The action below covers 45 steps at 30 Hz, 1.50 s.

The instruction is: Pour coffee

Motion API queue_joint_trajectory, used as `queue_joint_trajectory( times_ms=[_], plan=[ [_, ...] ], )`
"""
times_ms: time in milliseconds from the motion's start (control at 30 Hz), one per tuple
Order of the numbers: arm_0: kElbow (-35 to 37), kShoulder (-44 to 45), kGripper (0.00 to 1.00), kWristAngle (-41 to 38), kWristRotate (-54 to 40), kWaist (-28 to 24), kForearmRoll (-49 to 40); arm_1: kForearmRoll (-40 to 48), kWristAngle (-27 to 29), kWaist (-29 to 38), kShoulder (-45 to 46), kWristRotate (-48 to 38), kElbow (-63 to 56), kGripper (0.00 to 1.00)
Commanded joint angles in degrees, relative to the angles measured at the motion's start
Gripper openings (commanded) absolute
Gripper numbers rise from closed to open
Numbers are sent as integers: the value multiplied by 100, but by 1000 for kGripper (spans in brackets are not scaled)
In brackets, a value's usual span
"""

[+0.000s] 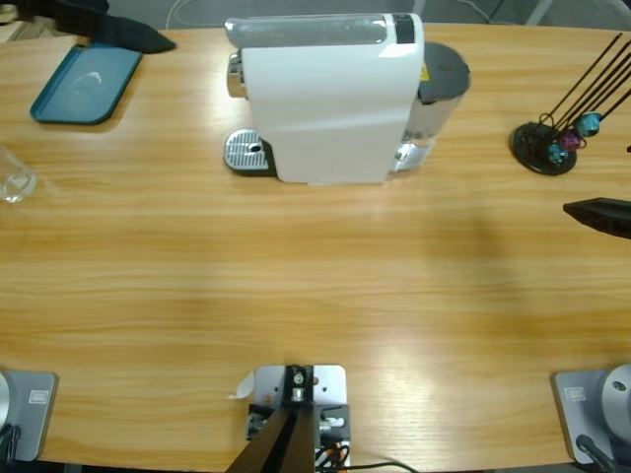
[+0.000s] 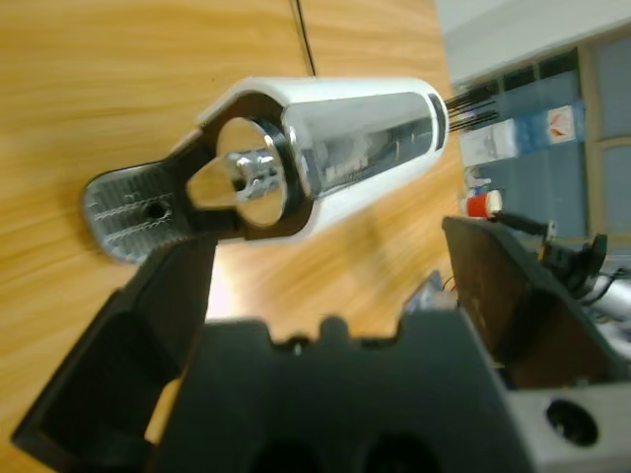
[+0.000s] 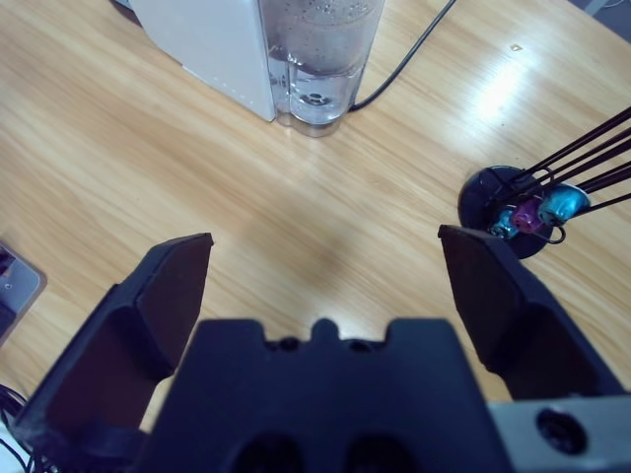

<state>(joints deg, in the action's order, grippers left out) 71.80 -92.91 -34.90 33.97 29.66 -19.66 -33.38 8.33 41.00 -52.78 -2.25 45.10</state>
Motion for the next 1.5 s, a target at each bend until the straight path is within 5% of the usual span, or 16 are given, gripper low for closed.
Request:
queue_joint_trajectory(
  times_ms=[33,333,533,1167,1300,1333,1367,1400,1500],
  plan=[
    [185,-1045,927,-637,333,-39,641,59,46,45,140,102,-239,1000],
    [169,-1105,622,-685,417,-39,845,61,54,44,110,102,-231,1000],
    [88,-1080,18,-687,421,-11,940,66,53,42,119,102,-237,1000],
    [549,-701,0,-1355,751,253,1926,73,88,47,179,93,-251,977],
    [959,-641,0,-1444,-66,615,2541,202,796,45,506,-306,-344,974],
    [978,-572,113,-1404,-441,711,2612,286,919,40,585,-339,-328,966],
    [974,-504,683,-1365,-813,813,2696,353,1037,28,571,-346,-297,942],
    [950,-428,942,-1300,-1198,875,2710,427,1097,-34,488,-346,-254,936],
    [806,-128,968,-1080,-2511,931,2698,766,1150,-320,40,-346,-89,934]
  ],
)
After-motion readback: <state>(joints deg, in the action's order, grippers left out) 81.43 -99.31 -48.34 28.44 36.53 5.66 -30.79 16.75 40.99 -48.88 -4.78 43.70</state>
